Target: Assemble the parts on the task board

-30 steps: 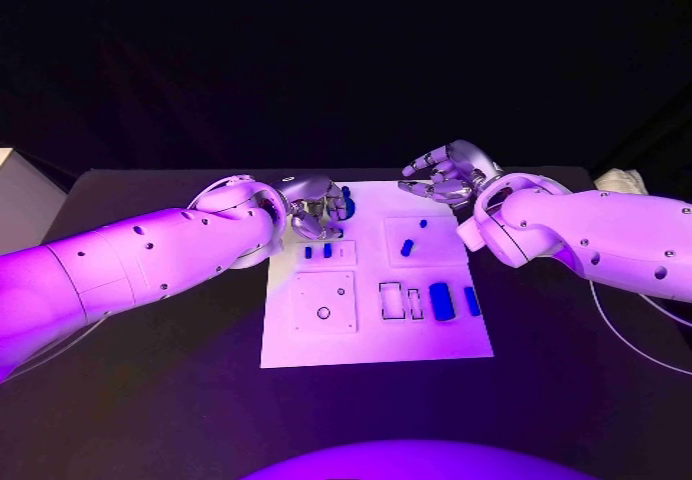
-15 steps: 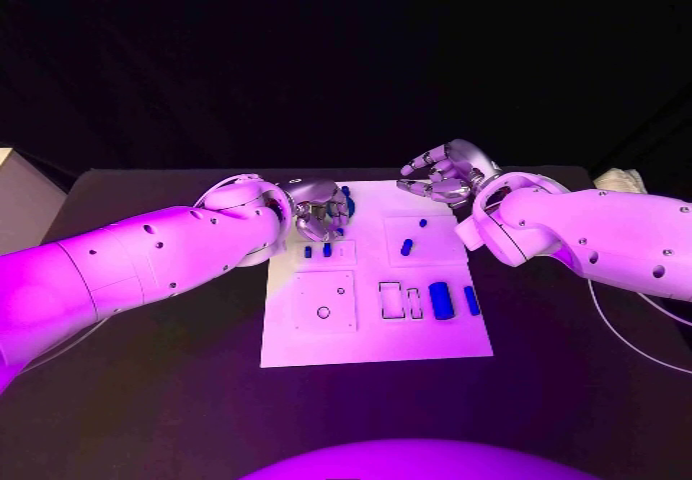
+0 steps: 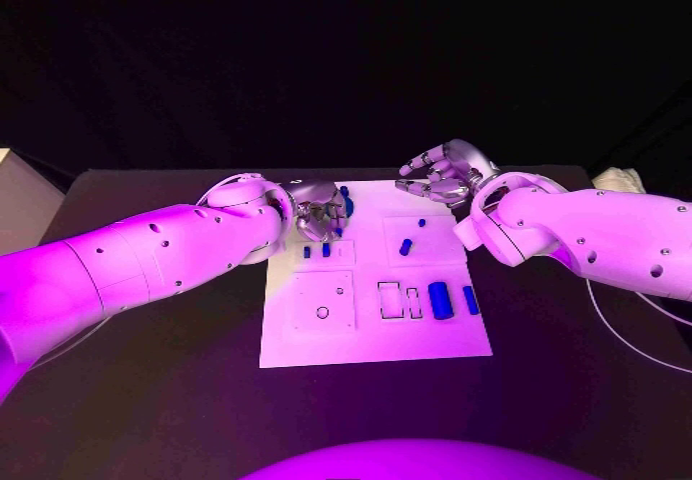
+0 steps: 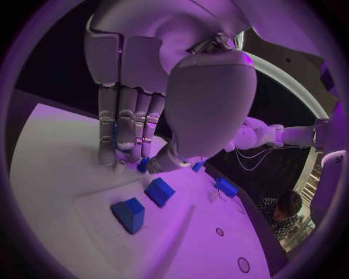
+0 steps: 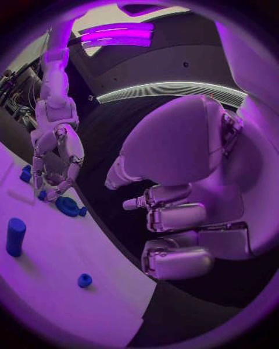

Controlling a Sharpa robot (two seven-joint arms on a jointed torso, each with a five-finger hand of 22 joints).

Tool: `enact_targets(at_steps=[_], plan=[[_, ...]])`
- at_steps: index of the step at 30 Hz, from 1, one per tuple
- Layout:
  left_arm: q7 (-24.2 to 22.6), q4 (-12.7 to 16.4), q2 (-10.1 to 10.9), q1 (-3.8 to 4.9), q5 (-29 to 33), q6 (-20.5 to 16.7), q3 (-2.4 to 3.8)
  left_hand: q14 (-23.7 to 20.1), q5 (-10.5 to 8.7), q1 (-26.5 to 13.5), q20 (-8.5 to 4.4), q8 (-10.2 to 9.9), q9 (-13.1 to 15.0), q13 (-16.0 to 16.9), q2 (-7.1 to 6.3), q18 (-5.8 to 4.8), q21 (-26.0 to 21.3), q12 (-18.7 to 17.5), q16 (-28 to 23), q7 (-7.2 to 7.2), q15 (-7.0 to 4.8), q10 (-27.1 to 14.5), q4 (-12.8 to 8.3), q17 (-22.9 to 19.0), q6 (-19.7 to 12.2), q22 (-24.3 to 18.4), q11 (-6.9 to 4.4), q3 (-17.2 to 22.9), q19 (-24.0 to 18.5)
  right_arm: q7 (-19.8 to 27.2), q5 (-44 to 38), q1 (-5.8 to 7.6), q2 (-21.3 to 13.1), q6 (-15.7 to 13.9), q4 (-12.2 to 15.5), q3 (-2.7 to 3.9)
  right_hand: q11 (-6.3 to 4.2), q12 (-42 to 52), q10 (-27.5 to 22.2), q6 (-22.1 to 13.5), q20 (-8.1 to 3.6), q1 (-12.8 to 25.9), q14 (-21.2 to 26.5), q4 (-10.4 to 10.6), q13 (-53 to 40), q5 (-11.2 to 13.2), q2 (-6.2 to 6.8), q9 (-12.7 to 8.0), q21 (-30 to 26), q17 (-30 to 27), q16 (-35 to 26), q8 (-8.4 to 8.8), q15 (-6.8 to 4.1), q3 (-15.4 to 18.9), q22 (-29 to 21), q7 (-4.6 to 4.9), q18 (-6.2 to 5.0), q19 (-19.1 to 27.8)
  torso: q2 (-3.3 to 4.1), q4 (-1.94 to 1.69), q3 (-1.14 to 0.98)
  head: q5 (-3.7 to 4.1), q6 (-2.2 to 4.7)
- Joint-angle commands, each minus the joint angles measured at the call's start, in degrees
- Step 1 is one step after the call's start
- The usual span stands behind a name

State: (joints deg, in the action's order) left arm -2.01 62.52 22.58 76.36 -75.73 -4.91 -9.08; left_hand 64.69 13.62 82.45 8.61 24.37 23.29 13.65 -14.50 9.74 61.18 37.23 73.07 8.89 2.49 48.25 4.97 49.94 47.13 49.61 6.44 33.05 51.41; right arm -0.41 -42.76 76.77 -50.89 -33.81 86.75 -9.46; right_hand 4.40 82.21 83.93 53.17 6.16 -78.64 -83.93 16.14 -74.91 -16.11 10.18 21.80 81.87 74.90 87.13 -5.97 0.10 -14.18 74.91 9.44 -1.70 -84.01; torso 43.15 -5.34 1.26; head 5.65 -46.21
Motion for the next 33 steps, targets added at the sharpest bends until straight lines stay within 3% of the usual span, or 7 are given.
enact_targets(at_steps=[1, 12, 24, 33], plan=[[0.3, -0.3, -0.4, -0.10, -0.5, 1.6, 0.01, 0.4, 0.15, -0.1, 0.05, -0.3, 0.0, -0.1, 0.50, 0.24, 0.2, -0.2, 0.2, -0.01, 0.14, 0.4, -0.2, 0.0, 0.5, 0.1, -0.09, 0.3, 0.4, 0.6, -0.1, -0.02, 0.0, 0.3, 0.1, 0.02, 0.17, -0.3, 0.2, -0.2, 0.39, 0.3, -4.3, 0.0, -9.1, -0.2, -0.08, -0.1, -0.2, 7.8, -0.3, -0.21, 0.31, -0.3, 10.3, 0.01, -0.44, -0.7, 0.04, -0.02, 0.04, 0.07, -0.10], [0.5, -1.2, -1.2, -0.49, -0.5, 1.9, -0.05, 0.8, 0.06, -0.6, 0.07, -0.8, -0.4, -0.3, 0.56, 0.10, 0.9, -0.3, 0.9, 0.00, 0.19, 0.4, -0.3, 0.3, 0.2, 0.9, -0.05, 0.5, 0.8, 0.6, -0.1, -0.02, 0.0, 0.3, 0.2, 0.02, 0.17, -0.3, 0.2, -0.2, 0.39, 0.3, -4.3, 0.0, -9.1, -0.2, -0.08, -0.1, -0.2, 7.8, -0.3, -0.21, 0.31, -0.3, 10.3, 0.01, -0.44, -0.7, 0.02, -0.07, 0.05, 0.28, -0.24], [1.3, -1.4, -1.2, -0.54, -0.5, 2.9, -0.05, 6.1, -0.07, 0.3, -0.74, -1.1, -1.1, -1.1, 2.84, -1.11, 7.0, 0.1, 5.5, -0.13, -0.92, 4.1, -2.9, 5.5, 3.2, 7.9, -1.31, 2.6, 6.2, 0.6, -0.1, -0.01, 0.0, 0.4, 0.3, 0.02, 0.17, -0.2, 0.3, -0.2, 0.38, 0.4, -4.3, 0.0, -9.1, -0.3, -0.12, -0.1, -0.1, 7.8, -0.3, -0.25, 0.29, -0.4, 10.4, 0.01, -0.42, -0.8, -0.10, -0.13, 0.03, 0.40, -0.54], [1.3, -1.7, -1.4, -0.58, -0.5, 1.6, -0.05, 8.6, -0.13, 0.1, -1.31, -1.3, -1.0, -1.5, 3.89, -1.82, 10.1, -0.4, 7.1, -0.52, -1.57, 6.8, -4.4, 7.7, 5.9, 11.5, -1.99, 3.0, 9.1, 0.6, -0.1, -0.01, 0.1, 0.4, 0.2, 0.02, 0.17, -0.2, 0.3, -0.2, 0.38, 0.4, -4.3, 0.0, -9.1, -0.3, -0.12, -0.1, -0.1, 7.8, -0.3, -0.25, 0.29, -0.4, 10.4, 0.01, -0.42, -0.8, -0.08, -0.06, 0.04, 0.35, -0.61]])
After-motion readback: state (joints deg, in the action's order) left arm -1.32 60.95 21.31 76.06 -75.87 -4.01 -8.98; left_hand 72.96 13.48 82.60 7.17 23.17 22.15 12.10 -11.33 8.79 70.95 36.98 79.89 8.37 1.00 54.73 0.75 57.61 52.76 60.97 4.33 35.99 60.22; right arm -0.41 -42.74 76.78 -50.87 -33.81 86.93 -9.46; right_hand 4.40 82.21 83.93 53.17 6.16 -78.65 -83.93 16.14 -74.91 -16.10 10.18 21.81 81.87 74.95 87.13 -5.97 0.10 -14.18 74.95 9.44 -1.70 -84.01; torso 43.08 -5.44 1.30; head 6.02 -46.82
